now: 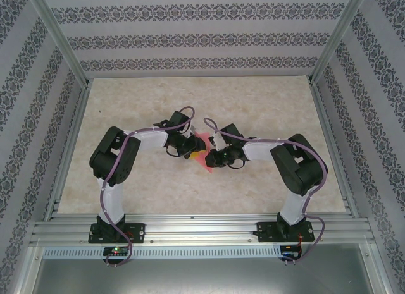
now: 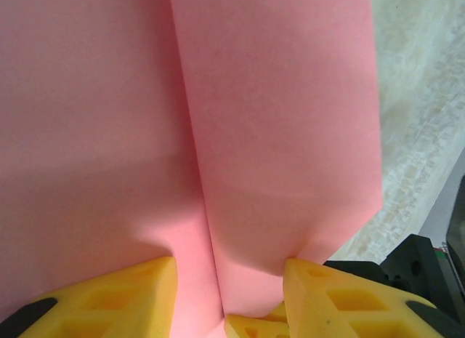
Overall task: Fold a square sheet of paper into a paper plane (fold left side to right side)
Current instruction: Fourth fold the wing at the center of the table.
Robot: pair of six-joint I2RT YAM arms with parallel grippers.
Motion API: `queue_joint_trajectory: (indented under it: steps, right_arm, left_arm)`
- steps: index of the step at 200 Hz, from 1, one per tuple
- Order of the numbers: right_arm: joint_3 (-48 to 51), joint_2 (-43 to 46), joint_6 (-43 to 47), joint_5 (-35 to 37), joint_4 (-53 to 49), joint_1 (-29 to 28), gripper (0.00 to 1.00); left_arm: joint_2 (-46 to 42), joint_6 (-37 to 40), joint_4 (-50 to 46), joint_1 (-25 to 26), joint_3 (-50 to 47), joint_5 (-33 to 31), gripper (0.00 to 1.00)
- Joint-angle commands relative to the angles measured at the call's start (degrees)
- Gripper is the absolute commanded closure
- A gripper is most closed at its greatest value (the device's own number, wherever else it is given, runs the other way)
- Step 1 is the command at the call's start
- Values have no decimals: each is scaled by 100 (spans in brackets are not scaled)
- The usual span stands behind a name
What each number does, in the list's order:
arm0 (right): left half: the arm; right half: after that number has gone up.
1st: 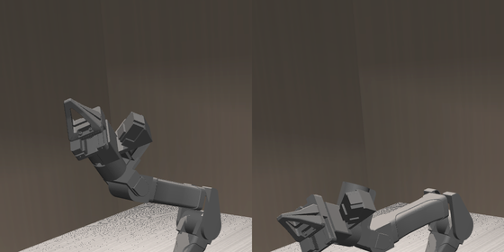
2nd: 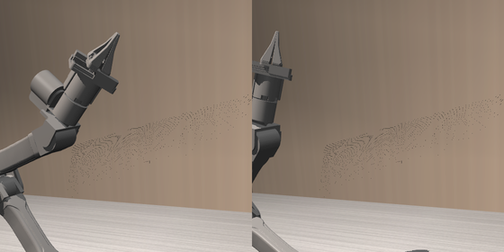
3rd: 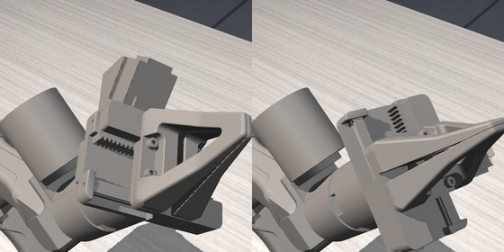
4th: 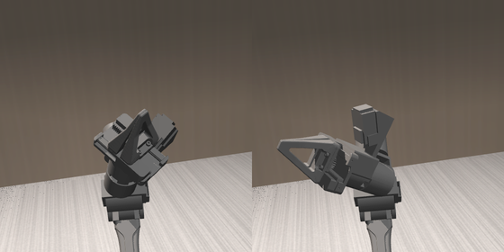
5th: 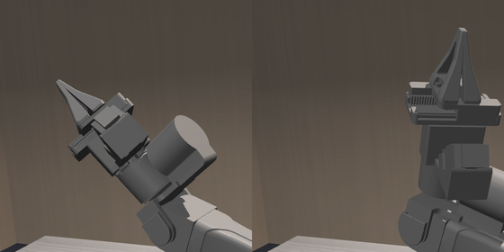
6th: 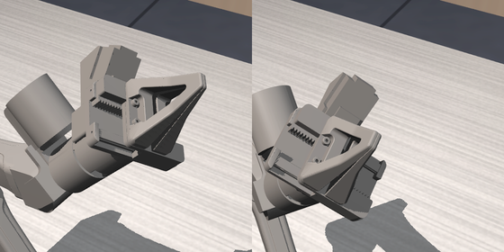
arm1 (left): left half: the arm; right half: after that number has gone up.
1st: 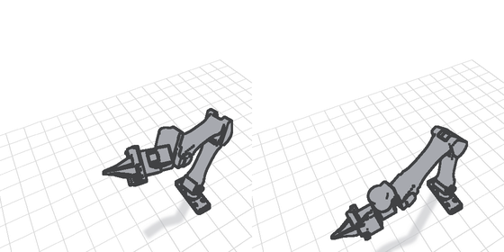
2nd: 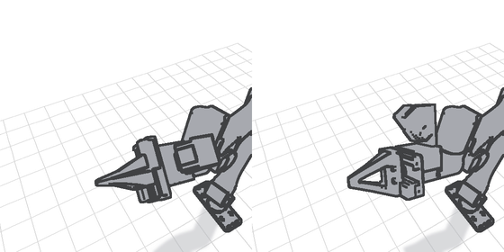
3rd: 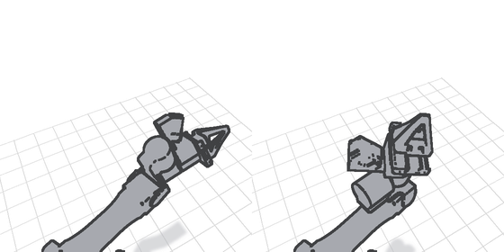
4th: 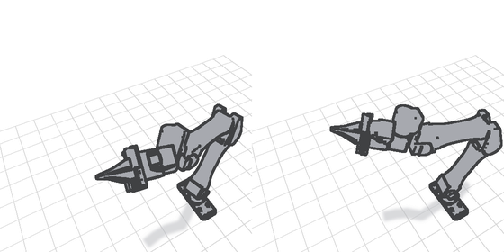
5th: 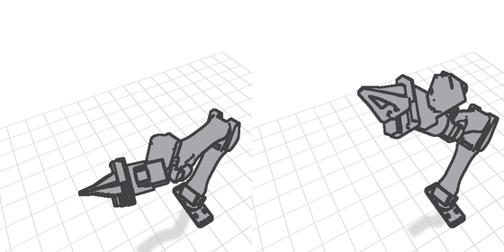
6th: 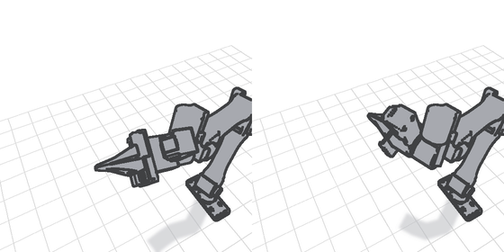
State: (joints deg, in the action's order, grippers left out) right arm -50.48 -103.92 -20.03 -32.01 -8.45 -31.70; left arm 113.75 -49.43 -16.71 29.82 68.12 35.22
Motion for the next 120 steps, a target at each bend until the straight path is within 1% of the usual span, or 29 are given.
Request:
queue_joint_trajectory:
  steps: [1,29,76,120]
  right_arm:
    - [-32,-113,-67,-164,117,77,89]
    - [-58,-94,-69,-215,120,90,88]
    - [-99,-85,-64,-245,122,85,88]
    - [-107,-59,-64,-278,108,112,85]
  left_arm:
    - [154,27,-155,81,105,-224,56]
    - [188,46,-238,77,105,-299,56]
    - [235,65,-333,76,123,-402,59]
    - [305,65,-376,77,121,-437,58]
